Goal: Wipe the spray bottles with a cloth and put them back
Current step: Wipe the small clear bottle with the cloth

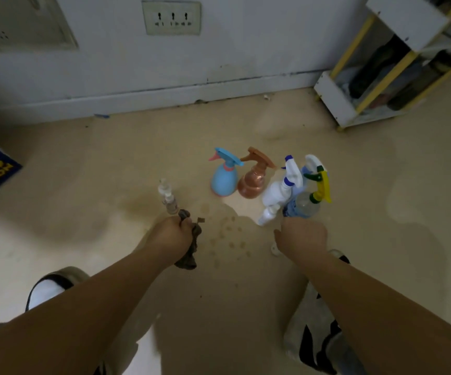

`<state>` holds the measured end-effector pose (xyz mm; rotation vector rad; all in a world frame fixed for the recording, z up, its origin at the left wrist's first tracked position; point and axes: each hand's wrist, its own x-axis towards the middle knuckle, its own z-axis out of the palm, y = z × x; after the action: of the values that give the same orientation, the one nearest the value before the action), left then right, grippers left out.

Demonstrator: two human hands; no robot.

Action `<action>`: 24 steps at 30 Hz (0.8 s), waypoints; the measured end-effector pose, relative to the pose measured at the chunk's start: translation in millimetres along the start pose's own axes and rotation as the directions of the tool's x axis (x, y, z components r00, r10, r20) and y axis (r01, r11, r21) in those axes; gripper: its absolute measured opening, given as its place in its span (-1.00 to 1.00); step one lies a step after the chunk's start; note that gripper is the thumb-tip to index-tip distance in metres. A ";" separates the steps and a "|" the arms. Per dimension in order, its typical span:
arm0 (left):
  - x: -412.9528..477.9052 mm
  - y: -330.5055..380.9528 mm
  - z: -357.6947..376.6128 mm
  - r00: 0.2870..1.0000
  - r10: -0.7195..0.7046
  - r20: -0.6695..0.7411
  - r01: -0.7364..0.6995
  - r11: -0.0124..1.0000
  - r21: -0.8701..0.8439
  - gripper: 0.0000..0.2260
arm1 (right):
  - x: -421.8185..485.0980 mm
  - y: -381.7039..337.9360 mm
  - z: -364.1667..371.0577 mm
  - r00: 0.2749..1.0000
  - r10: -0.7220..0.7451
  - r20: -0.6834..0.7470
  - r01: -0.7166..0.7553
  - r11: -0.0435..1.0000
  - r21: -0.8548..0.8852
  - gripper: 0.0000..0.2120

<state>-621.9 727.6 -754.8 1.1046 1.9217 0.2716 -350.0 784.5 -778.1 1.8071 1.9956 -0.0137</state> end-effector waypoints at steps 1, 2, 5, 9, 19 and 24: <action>-1.0 -1.1 -1.9 1.000 -0.001 -0.005 0.001 1.000 -0.010 -0.64 | -2.5 -9.6 -8.6 0.999 -0.031 -0.042 0.032 0.999 0.007 -0.69; -1.6 -2.7 -3.9 1.000 -0.001 -0.012 0.001 1.000 -0.018 -0.63 | -4.4 -20.5 -16.3 0.995 -0.068 -0.078 0.072 0.997 0.039 -0.75; -3.3 -8.5 -10.9 0.999 -0.012 -0.047 0.010 0.999 -0.049 -0.59 | -4.9 -59.0 -33.3 0.984 -0.159 -0.077 0.175 0.938 0.301 -0.71; -5.2 -21.4 -25.8 0.998 -0.033 -0.060 0.015 0.961 -0.277 -0.61 | 0.5 -109.5 -50.9 0.968 -0.245 0.047 0.185 0.831 0.524 -0.66; 15.9 -68.0 -66.5 0.940 -0.316 -0.130 0.217 0.846 -0.487 -0.82 | 63.9 -201.4 -55.2 0.962 -0.239 0.132 0.082 0.715 0.695 -0.54; 27.9 -89.1 -75.0 0.928 -0.347 -0.135 0.231 0.821 -0.522 -0.85 | 80.2 -235.1 -43.1 0.954 -0.208 0.215 -0.069 0.546 0.835 -0.47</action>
<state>-738.9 714.3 -776.5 0.4386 2.0234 0.7029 -590.0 839.3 -832.6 2.0370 1.9570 -1.4304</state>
